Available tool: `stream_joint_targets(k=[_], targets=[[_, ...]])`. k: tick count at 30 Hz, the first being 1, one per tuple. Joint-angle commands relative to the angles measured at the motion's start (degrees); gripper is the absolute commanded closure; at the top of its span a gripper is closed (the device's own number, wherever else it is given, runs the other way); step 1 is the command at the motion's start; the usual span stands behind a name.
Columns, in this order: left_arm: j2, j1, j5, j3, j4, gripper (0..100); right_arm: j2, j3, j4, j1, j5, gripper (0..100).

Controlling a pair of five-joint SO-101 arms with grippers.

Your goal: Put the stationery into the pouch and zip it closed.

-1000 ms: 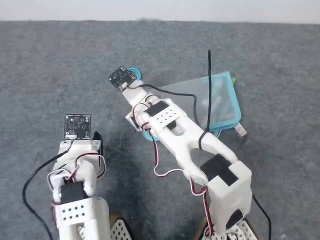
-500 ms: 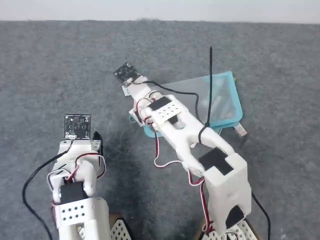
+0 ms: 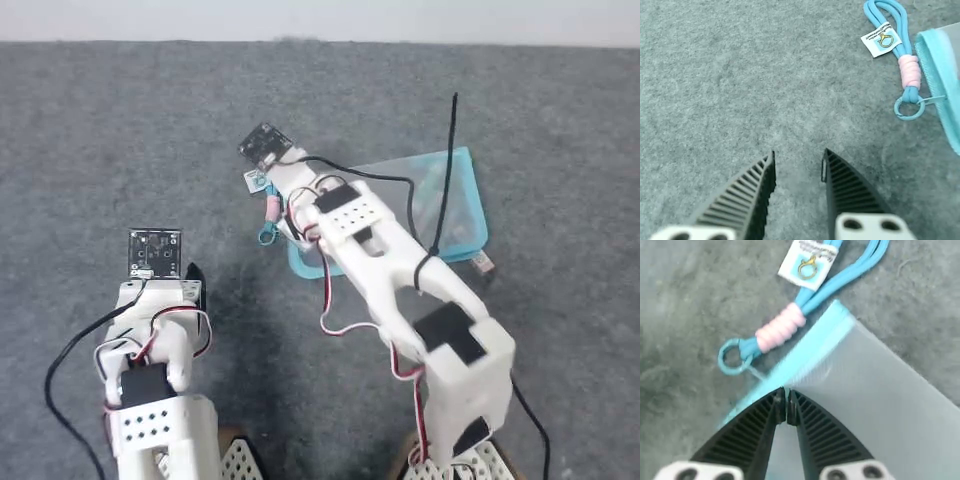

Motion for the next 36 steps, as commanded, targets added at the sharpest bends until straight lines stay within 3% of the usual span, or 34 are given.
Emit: stream_joint_targets(k=[1,12,15,17,20,23,25,29,36], targets=[[-1.41,0.53,0.53,-1.98,-2.02,85,-11.21,5.45,-2.24,-1.98,5.89,99.1],[-1.41,0.53,0.53,-1.98,-2.02,85,-43.38,32.35,-2.95,-5.85,15.3,99.1],[-1.41,0.53,0.53,-1.98,-2.02,85,-49.63,36.84,0.4,-4.18,13.1,99.1],[-1.41,0.53,0.53,-1.98,-2.02,85,-53.23,37.54,5.05,0.66,6.77,99.1],[-1.41,0.53,0.53,-1.98,-2.02,85,-57.19,37.54,9.71,15.52,-1.76,99.0],[-1.41,0.53,0.53,-1.98,-2.02,85,-57.8,37.19,9.89,30.99,-1.93,98.3],[-1.41,0.53,0.53,-1.98,-2.02,85,-57.36,37.01,9.19,36.53,-2.02,94.2],[-1.41,0.53,0.53,-1.98,-1.93,85,-54.11,36.84,9.19,39.16,-2.02,84.7],[-1.41,0.53,0.53,-1.98,-1.76,85,-47.69,36.75,9.71,41.89,-2.02,84.5]])
